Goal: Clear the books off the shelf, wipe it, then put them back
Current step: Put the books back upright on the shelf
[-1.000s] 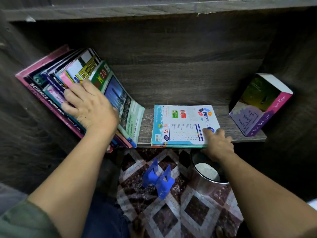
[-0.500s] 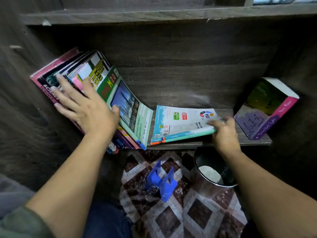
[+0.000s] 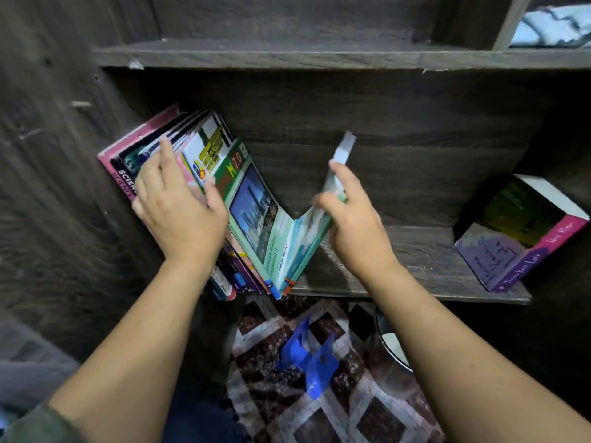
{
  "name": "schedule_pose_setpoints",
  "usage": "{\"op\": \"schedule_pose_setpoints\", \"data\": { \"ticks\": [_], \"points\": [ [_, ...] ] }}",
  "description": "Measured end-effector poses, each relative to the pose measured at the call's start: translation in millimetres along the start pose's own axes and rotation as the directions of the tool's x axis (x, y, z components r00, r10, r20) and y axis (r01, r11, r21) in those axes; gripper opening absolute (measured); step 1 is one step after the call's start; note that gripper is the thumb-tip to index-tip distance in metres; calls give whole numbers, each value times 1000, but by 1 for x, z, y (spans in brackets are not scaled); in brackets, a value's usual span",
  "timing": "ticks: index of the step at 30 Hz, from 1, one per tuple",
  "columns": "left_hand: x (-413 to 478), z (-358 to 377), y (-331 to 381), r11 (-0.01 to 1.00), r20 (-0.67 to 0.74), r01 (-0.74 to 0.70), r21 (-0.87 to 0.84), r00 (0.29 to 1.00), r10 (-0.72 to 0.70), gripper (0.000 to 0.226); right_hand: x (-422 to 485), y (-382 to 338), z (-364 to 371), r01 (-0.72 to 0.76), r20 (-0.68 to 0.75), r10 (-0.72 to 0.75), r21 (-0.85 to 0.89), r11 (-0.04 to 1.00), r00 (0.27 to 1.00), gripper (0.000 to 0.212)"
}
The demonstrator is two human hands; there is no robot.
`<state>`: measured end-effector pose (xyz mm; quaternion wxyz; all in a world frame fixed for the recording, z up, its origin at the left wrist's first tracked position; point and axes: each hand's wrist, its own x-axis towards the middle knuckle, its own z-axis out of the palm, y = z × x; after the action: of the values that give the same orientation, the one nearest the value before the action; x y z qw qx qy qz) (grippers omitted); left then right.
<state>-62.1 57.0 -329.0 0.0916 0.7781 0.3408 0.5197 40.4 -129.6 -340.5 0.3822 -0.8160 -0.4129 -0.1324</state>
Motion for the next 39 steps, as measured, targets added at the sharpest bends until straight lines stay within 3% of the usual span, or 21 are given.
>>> {"op": "schedule_pose_setpoints", "data": {
  "ticks": [4, 6, 8, 10, 11, 13, 14, 16, 19, 23, 27, 33, 39],
  "points": [
    [5, -5, -2, 1000, -16, -19, -8, 1000, 19, 51, 20, -18, 20, 171, 80, -166, -63, 983, 983, 25],
    [5, -6, 0, 1000, -7, -24, -5, 1000, 24, 49, 22, -15, 40, 239, 67, -237, -31, 970, 969, 56],
    [5, -7, 1, 999, -3, -49, -16, 999, 49, 47, 14, -8, 60, 277, 35, -283, 117, 954, 959, 82],
    [5, -7, 0, 996, -8, -73, -50, 997, 73, 44, 1, 4, 80, 170, 63, -188, 223, 960, 980, 87],
    [5, -7, -1, 995, -8, -72, -69, 997, 72, 42, -7, 12, 88, 37, 156, -78, 251, 967, 985, 88],
    [6, -8, -3, 993, 0, -59, -102, 998, 59, 41, -26, 29, 104, -206, 410, 113, 190, 960, 905, 95],
    [6, -8, -4, 992, 6, -57, -117, 998, 58, 40, -34, 35, 112, -257, 477, 171, 121, 959, 862, 102],
    [5, -8, -6, 986, 23, -68, -155, 997, 73, 39, -43, 42, 127, -341, 476, 281, 44, 939, 833, 110],
    [5, -7, -3, 969, 44, -116, -216, 991, 129, 39, -39, 39, 139, -458, 412, 388, 84, 885, 825, 108],
    [6, -6, -2, 935, 70, -211, -284, 968, 240, 40, -36, 41, 146, -410, 367, 343, 123, 904, 865, 108],
    [8, -5, 0, 892, 98, -273, -360, 940, 327, 43, -39, 34, 157, -377, 350, 265, 305, 875, 898, 108],
    [11, -8, 0, 877, 116, -380, -292, 897, 427, 43, -30, 39, 165, -356, 354, 208, 429, 830, 912, 115],
    [20, -11, -19, 978, 94, -199, -65, 974, 205, 49, -10, 38, 148, -330, 547, 144, 259, 908, 824, 122]
  ]
}}
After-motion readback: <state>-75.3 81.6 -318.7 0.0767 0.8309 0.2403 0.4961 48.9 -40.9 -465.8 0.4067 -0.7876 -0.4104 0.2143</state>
